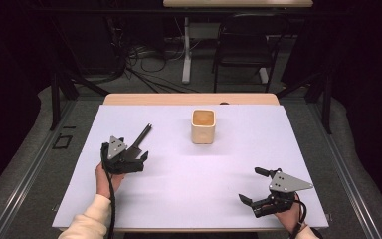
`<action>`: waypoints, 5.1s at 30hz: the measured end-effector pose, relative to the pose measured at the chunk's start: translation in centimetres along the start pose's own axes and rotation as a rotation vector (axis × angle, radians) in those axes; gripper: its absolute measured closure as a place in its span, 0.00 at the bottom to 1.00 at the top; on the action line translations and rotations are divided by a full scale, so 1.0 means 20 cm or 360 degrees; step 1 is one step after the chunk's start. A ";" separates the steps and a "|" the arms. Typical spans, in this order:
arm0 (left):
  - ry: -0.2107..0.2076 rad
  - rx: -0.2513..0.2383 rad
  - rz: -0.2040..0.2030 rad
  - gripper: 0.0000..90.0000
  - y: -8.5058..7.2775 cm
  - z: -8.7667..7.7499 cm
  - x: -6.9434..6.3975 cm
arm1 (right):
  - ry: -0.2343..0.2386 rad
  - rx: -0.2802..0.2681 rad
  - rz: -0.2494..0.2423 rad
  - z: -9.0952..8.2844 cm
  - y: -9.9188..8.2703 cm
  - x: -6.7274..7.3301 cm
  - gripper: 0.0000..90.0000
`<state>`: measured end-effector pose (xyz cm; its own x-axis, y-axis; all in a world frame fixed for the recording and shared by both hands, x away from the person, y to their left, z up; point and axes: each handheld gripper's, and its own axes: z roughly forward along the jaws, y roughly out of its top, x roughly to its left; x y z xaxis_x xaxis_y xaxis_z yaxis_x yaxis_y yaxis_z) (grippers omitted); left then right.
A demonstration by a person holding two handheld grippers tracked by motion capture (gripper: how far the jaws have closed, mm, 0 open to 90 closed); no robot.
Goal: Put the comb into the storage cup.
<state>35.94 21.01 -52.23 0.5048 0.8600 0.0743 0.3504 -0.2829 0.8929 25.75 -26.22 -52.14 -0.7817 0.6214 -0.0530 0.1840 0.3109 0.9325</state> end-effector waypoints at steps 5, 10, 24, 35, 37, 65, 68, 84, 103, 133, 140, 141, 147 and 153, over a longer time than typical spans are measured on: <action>-0.0015 0.0034 -0.0011 0.00 0.01 0.03 0.02 | 0.0006 -0.0007 -0.0002 0.00 0.00 0.00 0.00; -0.0026 0.0063 -0.0019 0.00 0.02 0.06 0.03 | 0.0009 -0.0001 0.0002 0.00 0.00 0.00 0.00; -0.0068 0.0191 -0.0044 0.00 0.09 0.18 0.07 | 0.0015 0.0021 0.0016 0.00 -0.01 0.00 0.00; -0.0057 0.0269 -0.0065 0.01 0.13 0.26 0.11 | 0.0020 0.0035 0.0032 0.01 -0.01 0.00 0.00; -0.0038 0.0276 -0.0061 0.01 0.15 0.27 0.11 | 0.0023 0.0036 0.0027 0.01 -0.01 0.00 0.00; 0.0082 0.0333 -0.0105 0.64 0.25 0.47 0.18 | 0.0047 0.0052 0.0020 0.01 -0.01 0.00 0.00; 0.0127 0.0345 -0.0124 0.75 0.25 0.50 0.19 | 0.0049 0.0049 0.0021 0.01 -0.01 -0.01 0.00; 0.0223 0.0469 -0.0183 1.00 0.19 0.63 0.27 | 0.0051 0.0053 0.0019 0.01 -0.01 0.00 0.00; 0.0189 0.0570 -0.0175 1.00 0.16 0.71 0.24 | 0.0049 0.0041 0.0021 0.01 -0.01 -0.01 0.00; 0.0005 0.0590 -0.0089 1.00 0.18 0.67 0.11 | 0.0053 0.0025 0.0016 0.01 0.00 -0.01 0.00; -0.0056 0.0562 -0.0052 1.00 0.18 0.64 0.05 | 0.0056 0.0035 0.0015 0.02 0.00 0.00 0.00; -0.0064 0.0568 -0.0036 1.00 0.18 0.63 0.04 | 0.0059 0.0039 0.0008 0.01 0.00 0.00 0.00; -0.0121 0.0520 -0.0040 1.00 0.15 0.60 -0.01 | 0.0061 0.0042 0.0010 0.02 0.00 0.00 0.00; -0.0167 0.0506 -0.0030 1.00 0.15 0.58 -0.04 | 0.0063 0.0042 0.0010 0.02 0.00 0.00 0.00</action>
<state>45.66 14.50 -54.73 0.5687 0.8225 -0.0017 0.5806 -0.4000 0.7091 25.96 -26.03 -52.30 -0.8034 0.5946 -0.0326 0.2041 0.3264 0.9229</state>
